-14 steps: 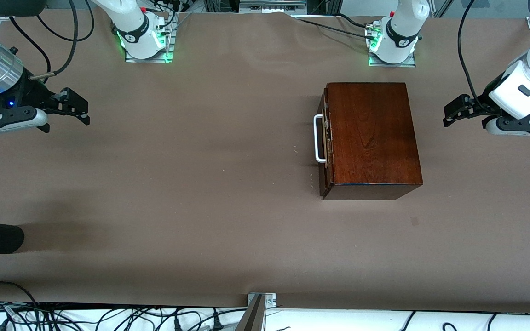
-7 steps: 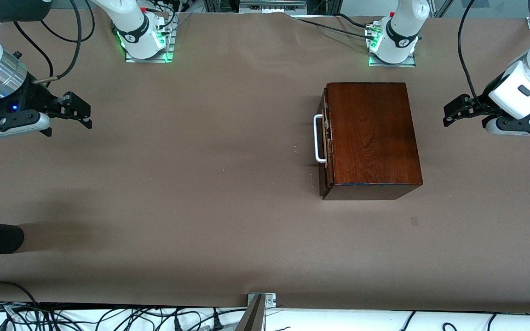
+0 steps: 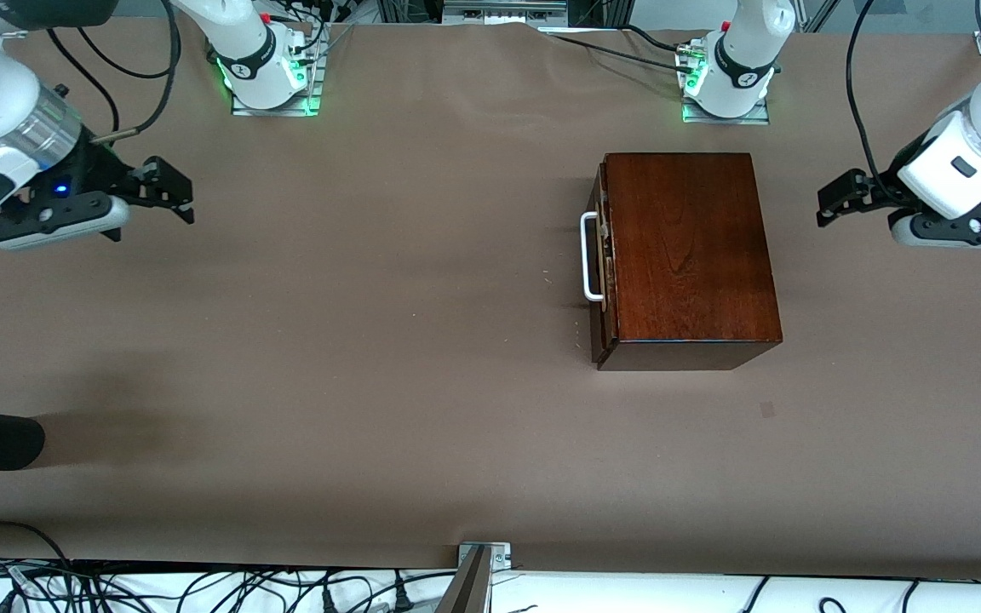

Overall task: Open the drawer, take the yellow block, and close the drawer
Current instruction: 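Move the left gripper toward the drawer handle of the wooden box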

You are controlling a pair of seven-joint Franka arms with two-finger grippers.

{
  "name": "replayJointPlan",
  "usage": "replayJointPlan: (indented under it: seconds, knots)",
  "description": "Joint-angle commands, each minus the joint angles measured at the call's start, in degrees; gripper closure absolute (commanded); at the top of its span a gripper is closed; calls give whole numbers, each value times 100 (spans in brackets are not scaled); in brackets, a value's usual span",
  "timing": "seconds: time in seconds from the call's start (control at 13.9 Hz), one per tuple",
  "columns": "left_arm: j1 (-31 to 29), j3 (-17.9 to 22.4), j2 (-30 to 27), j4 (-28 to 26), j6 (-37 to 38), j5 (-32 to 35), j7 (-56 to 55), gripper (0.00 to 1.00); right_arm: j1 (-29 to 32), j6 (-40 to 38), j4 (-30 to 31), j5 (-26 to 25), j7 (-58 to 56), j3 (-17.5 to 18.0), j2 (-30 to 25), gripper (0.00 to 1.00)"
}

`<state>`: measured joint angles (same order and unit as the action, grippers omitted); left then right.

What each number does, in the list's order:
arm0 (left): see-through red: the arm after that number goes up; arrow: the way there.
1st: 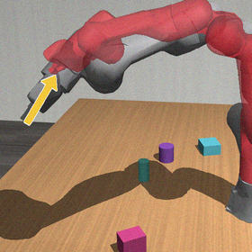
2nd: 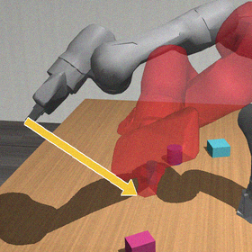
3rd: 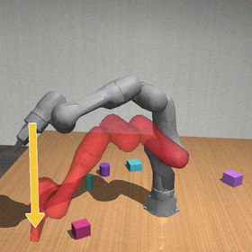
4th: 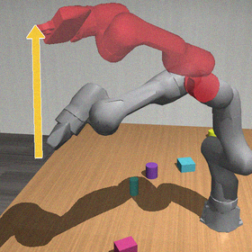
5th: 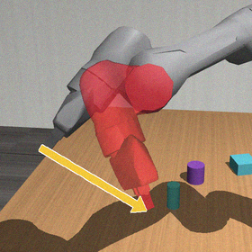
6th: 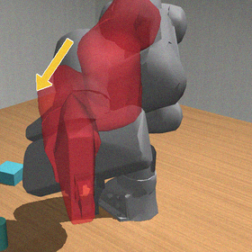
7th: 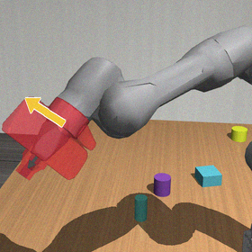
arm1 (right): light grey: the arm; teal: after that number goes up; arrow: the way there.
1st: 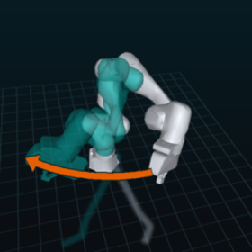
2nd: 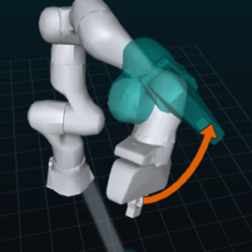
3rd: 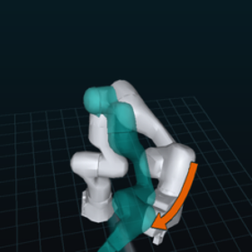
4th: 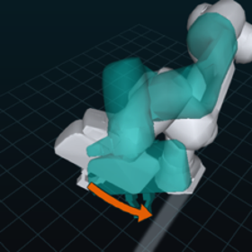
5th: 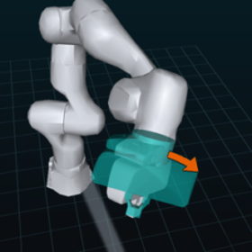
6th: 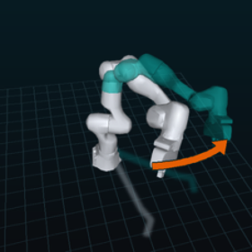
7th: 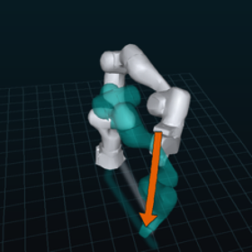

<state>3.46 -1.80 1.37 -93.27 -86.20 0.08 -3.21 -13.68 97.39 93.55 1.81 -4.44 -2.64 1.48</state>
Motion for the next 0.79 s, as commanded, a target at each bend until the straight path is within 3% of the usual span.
replayJointPlan:
  seconds: [0.0, 0.14, 0.36, 0.5, 0.72]
  knots:
    - [23, -118, 100, 222, 428, -175, -21, 0, 6, -45, -82, 12, 66, 9, -16, 0]
    - [41, -285, 109, 292, 481, -629, -39, 0, 15, -1, -82, 4, 66, 0, -7, 0]
    - [111, -732, 642, 755, 446, -501, -30, 0, 15, 8, -82, 3, 66, -17, 19, 0]
    - [391, -944, 1126, 977, 306, -368, -161, 0, 15, 17, -82, 3, 66, -8, 19, 0]
    - [1049, -945, 1453, 952, -448, -237, -1169, 0, 15, 17, -91, 4, 66, -17, 19, 0]
